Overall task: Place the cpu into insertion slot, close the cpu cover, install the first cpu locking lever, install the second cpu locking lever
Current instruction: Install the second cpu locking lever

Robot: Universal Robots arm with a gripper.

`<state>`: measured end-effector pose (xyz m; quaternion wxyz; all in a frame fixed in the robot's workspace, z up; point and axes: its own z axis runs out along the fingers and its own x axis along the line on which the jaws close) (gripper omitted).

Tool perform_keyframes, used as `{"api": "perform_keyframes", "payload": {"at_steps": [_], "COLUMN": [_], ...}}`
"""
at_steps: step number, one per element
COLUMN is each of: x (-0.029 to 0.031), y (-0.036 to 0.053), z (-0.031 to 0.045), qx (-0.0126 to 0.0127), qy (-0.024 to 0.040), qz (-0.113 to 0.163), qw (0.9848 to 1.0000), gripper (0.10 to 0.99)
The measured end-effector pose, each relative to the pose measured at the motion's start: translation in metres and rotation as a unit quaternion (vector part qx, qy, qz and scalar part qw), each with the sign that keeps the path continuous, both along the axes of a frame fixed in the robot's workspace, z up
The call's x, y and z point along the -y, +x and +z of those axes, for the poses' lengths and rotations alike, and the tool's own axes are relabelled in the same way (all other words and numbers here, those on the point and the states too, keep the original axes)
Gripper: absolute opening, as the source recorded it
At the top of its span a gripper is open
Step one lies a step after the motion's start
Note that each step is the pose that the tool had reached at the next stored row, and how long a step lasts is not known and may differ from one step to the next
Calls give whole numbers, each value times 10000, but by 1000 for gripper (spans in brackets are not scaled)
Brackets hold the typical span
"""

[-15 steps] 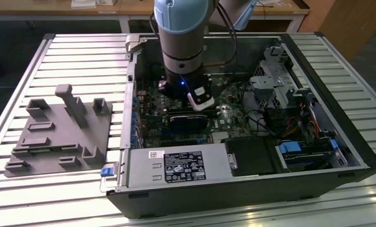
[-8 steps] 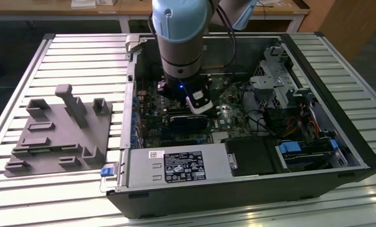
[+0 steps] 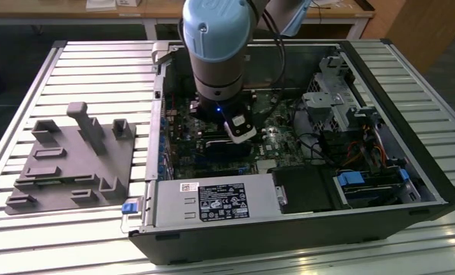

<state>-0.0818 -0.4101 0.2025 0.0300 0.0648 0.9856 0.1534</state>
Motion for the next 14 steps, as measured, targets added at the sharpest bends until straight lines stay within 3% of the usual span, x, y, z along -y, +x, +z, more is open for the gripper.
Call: {"api": "perform_keyframes", "payload": {"at_steps": [3,6,14], "x": [14,16,1], "y": [-26,-34,-61], "z": [-13,-33,-66], "qx": [0,0,0], "qy": [87,133,149], "qz": [2,3,5], "qw": [10000,9999,9999], "gripper": [106,106,106]}}
